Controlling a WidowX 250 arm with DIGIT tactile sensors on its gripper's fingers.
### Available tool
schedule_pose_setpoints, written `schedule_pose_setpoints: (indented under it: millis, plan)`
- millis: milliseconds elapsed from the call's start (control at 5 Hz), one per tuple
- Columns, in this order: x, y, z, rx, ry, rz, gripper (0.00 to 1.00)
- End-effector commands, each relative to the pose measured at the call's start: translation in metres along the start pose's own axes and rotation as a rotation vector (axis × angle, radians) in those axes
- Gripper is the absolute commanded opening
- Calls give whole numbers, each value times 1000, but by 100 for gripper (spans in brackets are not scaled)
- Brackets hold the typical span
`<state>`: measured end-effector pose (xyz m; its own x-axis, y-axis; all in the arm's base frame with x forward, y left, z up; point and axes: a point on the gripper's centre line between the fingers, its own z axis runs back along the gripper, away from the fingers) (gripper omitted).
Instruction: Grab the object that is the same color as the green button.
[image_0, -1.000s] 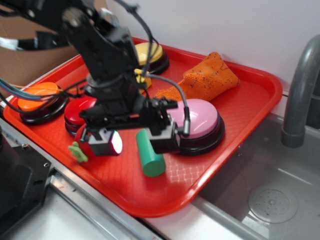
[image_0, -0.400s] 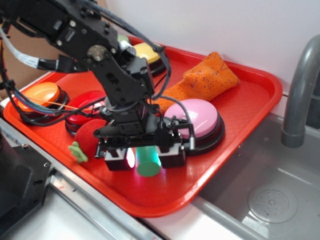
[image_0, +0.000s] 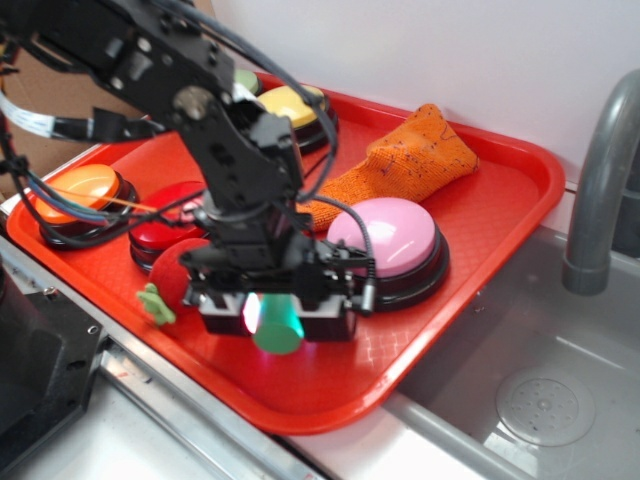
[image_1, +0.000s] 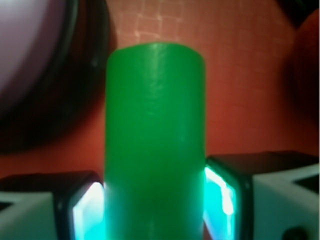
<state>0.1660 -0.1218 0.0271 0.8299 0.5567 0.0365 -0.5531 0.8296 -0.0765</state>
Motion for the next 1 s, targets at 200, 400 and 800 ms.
schedule_pose_setpoints:
  millis: [200, 400, 800]
  plan:
    - [103, 36, 106, 2, 46, -220, 0]
    - [126, 40, 122, 33, 15, -273, 0]
    - [148, 41, 127, 99, -9, -374, 0]
